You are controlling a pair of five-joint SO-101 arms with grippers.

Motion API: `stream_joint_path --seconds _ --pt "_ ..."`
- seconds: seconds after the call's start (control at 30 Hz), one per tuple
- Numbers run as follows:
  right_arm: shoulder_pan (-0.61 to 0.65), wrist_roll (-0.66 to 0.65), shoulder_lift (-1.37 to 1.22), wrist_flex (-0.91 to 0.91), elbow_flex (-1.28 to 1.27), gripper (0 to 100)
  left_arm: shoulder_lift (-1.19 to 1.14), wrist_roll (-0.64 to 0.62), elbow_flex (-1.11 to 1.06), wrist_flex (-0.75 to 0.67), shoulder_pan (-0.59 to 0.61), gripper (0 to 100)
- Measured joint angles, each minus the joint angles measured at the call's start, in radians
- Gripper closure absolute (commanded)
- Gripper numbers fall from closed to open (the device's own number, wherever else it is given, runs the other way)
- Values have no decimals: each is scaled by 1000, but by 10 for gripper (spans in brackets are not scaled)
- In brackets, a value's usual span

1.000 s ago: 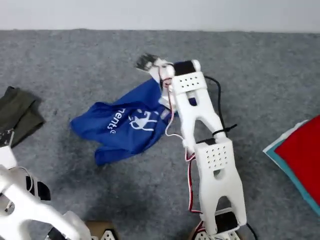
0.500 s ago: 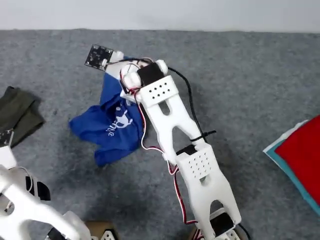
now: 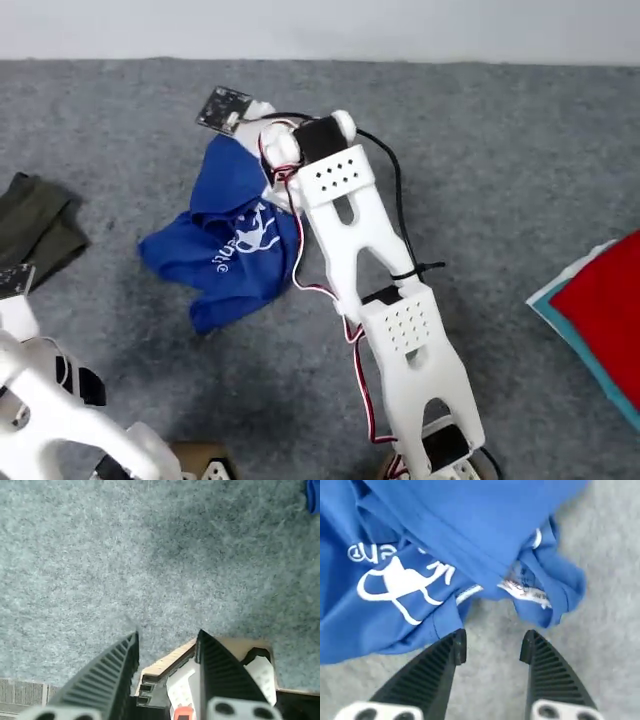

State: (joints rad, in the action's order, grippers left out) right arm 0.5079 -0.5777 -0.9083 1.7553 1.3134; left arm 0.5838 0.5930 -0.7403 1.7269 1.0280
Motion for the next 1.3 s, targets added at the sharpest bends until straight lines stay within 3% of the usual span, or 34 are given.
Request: stream_joint_path --seconds 0.17,0.7,0.77,0.9,0.97,1.3 --pt "-9 95 -87 2 2 804 0 3 0 0 0 823" --pt "69 110 -226 2 0 809 0 3 0 0 0 823" --pt "74 110 -226 -5 0 835 0 3 0 0 0 823" --pt "74 110 -238 -35 0 998 0 3 0 0 0 823" --pt "74 110 -238 -41 0 967 0 3 0 0 0 823" --pt "14 110 -238 2 0 990 0 3 0 0 0 823"
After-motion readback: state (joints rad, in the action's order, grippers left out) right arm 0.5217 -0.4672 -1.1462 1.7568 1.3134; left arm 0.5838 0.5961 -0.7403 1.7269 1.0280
